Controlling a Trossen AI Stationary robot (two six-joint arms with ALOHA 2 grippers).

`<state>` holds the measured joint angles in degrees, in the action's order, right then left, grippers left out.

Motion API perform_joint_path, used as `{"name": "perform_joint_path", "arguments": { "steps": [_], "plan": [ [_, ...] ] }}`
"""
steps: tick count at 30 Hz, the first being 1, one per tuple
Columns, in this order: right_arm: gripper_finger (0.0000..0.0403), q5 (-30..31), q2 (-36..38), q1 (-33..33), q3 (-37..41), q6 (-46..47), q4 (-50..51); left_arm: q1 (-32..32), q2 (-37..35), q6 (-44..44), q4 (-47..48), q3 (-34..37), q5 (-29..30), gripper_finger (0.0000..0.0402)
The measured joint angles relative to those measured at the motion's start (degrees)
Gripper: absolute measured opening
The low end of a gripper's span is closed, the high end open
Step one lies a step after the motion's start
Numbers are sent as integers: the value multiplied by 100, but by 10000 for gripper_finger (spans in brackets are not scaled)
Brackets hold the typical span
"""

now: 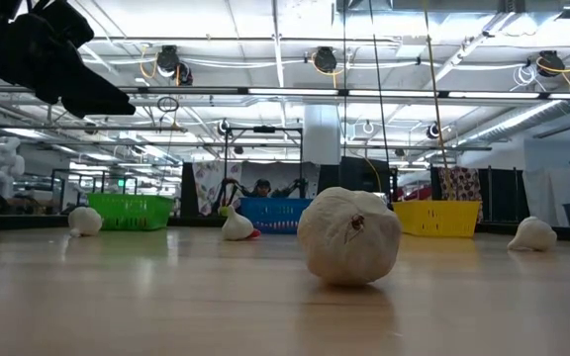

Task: Sort produce into baskets
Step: Put the yellow chili pepper into the blue bin

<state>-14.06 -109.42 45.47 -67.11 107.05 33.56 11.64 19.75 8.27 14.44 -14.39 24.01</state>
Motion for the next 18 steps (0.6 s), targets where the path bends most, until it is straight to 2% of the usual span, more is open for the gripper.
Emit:
{"name": "perform_joint_path", "arguments": {
  "steps": [9,18],
  "plan": [
    [157,-17,-25,-2,-17,-29,545,0,2,-2,0,0,0,217],
    [70,-283,-29,-94,-5,-479,598,-1,2,-2,-2,0,0,217]
  ]
}}
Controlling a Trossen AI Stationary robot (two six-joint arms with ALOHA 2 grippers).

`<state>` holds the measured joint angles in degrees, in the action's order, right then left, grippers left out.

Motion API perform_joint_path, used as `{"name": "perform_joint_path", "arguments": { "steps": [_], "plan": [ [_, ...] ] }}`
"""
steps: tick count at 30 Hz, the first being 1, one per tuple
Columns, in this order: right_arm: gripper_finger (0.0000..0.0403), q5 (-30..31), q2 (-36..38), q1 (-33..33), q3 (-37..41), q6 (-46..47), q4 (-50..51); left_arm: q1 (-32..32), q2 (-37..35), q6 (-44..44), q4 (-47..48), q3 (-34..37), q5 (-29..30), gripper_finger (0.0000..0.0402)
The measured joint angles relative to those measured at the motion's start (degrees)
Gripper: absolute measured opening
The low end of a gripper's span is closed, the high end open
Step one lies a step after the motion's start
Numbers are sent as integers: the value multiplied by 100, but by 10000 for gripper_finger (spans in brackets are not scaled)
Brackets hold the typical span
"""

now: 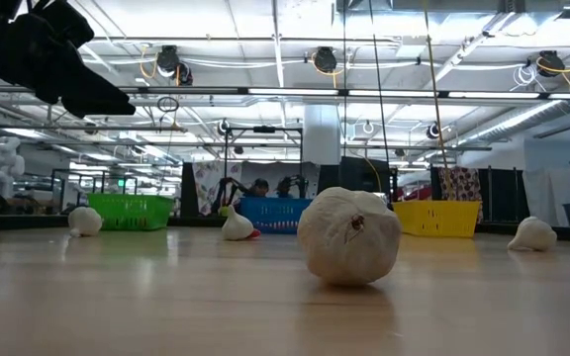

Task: Sort produce into baskets
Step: Put the yellow chili pepper into the blue bin

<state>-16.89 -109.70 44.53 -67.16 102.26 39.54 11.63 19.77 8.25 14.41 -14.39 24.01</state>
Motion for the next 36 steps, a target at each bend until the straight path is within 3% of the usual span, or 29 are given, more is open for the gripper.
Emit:
{"name": "perform_joint_path", "arguments": {
  "steps": [5,12,15,20,22,25,32,36],
  "plan": [
    [38,-106,208,-145,27,-145,269,0,-1,0,2,0,2,217],
    [40,-90,1020,-327,22,-71,1019,-1,0,-9,2,0,4,217],
    [40,490,1314,-451,16,-54,1452,-1,-2,-11,1,0,7,217],
    [40,2312,1527,-850,16,-352,1548,-1,0,-16,2,0,9,217],
    [40,3016,1529,-1130,16,-776,1327,-1,-2,-14,-3,0,13,217],
    [40,3534,1505,-1731,16,-1766,799,1,0,-13,-2,0,24,217],
    [40,3600,1442,-3503,9,-4709,-1315,1,-2,-8,-16,0,37,217],
    [40,3605,1442,-4488,5,-5614,-2373,-1,-2,-7,-14,-2,38,217]
  ]
}}
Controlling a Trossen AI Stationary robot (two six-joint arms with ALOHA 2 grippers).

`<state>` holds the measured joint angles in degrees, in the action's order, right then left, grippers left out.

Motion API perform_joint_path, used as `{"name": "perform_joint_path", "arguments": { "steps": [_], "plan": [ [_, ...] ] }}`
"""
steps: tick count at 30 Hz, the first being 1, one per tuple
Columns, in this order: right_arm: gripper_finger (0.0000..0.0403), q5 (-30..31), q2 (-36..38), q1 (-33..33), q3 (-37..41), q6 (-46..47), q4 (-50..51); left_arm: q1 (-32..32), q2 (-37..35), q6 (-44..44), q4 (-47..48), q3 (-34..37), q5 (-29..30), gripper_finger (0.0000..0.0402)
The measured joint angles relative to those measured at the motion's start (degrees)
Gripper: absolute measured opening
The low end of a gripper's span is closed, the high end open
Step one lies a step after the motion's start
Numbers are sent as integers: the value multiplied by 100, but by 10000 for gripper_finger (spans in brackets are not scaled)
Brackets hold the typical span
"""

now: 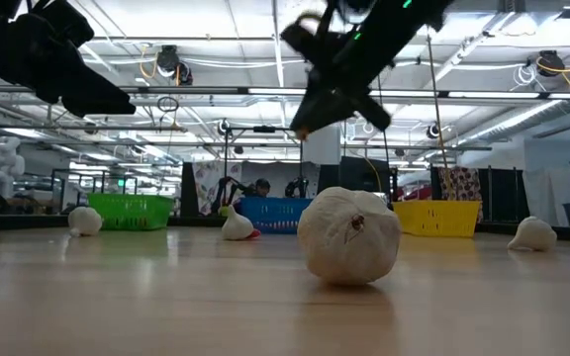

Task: Sort produce into baskets
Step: Put the yellow chili pepper into the blue bin

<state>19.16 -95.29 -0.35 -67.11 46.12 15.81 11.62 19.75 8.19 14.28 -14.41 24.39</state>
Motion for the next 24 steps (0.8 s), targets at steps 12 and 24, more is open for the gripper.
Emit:
{"name": "perform_joint_path", "arguments": {
  "steps": [12,24],
  "plan": [
    [41,-285,-118,-1518,0,-379,-669,0,1,50,141,0,-3,217],
    [41,-439,-788,-1722,9,-507,-1227,0,120,192,162,-4,4,217]
  ]
}}
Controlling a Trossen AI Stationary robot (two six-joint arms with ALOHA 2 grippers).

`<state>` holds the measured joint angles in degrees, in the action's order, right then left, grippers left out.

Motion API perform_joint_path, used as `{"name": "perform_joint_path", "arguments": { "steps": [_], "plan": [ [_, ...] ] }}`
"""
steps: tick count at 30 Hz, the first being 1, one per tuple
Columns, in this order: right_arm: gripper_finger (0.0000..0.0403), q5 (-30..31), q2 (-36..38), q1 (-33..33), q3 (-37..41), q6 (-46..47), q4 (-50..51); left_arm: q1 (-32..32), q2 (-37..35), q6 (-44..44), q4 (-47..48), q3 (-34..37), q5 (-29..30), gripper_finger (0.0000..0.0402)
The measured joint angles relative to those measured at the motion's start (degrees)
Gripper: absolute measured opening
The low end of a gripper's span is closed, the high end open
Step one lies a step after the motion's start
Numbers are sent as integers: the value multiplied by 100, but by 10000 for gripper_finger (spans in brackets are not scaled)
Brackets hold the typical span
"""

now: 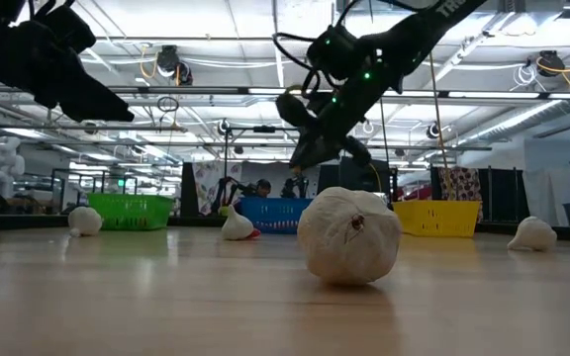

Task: Sort produce into baskets
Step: Put the yellow chili pepper into the blue bin

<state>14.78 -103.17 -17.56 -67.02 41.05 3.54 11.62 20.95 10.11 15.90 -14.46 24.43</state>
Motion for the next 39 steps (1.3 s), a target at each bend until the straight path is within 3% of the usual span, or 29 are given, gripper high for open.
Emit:
{"name": "perform_joint_path", "arguments": {
  "steps": [13,29,35,39],
  "plan": [
    [43,-10,-182,-63,-7,-182,-62,2,5,-7,5,0,24,217],
    [94,-21,-180,-74,-7,-276,-35,0,5,-9,5,0,26,217],
    [96,-205,-178,-85,-7,-281,-34,0,5,-20,5,2,26,217],
    [96,-671,-178,-90,-71,-340,-4,0,5,-25,5,2,26,217]
  ]
}}
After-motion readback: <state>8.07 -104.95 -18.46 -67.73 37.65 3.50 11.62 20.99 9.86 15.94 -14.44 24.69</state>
